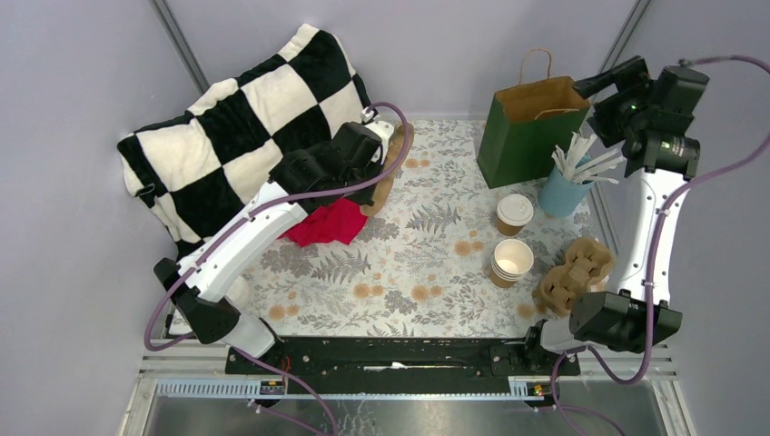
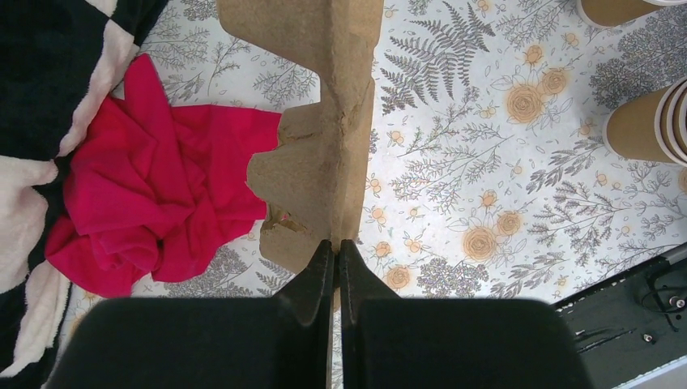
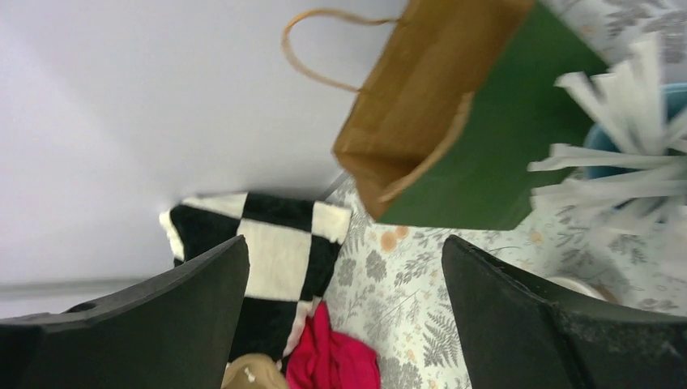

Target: Pack the takeout coffee

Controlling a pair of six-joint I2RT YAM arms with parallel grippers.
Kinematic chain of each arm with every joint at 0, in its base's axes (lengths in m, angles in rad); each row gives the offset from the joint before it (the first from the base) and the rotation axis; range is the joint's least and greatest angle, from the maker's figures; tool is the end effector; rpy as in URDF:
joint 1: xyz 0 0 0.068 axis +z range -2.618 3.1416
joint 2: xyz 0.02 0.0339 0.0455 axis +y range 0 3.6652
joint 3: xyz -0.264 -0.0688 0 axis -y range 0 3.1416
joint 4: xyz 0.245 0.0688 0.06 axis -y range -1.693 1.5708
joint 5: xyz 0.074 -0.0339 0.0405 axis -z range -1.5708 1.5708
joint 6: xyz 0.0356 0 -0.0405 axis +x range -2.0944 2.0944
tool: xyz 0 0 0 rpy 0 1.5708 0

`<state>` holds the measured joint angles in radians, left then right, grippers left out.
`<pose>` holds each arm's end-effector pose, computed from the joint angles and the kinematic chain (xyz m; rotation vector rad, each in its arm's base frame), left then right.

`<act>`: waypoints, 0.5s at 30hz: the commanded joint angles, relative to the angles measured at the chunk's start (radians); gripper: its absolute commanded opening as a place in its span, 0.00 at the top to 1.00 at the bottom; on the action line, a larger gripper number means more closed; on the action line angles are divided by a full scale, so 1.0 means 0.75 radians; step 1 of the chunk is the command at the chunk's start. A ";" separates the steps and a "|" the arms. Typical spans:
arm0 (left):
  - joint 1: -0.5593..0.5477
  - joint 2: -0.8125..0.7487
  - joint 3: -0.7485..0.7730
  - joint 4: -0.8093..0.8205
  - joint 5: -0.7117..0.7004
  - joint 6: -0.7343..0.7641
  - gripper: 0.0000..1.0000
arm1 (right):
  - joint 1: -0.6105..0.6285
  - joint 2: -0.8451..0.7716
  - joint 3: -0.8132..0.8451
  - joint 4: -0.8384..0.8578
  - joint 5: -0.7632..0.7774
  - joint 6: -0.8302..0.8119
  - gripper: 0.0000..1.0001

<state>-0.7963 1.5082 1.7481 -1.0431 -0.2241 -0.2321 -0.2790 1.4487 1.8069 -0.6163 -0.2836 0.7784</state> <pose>0.2174 -0.2108 0.4153 0.5536 2.2951 -0.2374 0.2920 -0.0733 0.4900 0.7577 1.7004 0.6082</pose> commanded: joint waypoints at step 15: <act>0.039 -0.027 0.058 0.032 0.000 0.065 1.00 | 0.091 0.419 0.056 0.427 -0.213 0.245 0.65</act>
<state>-0.7753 1.5085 1.7535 -1.0451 -0.2207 -0.1913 -0.2783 1.7107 1.7226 -0.3801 -0.4030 0.9398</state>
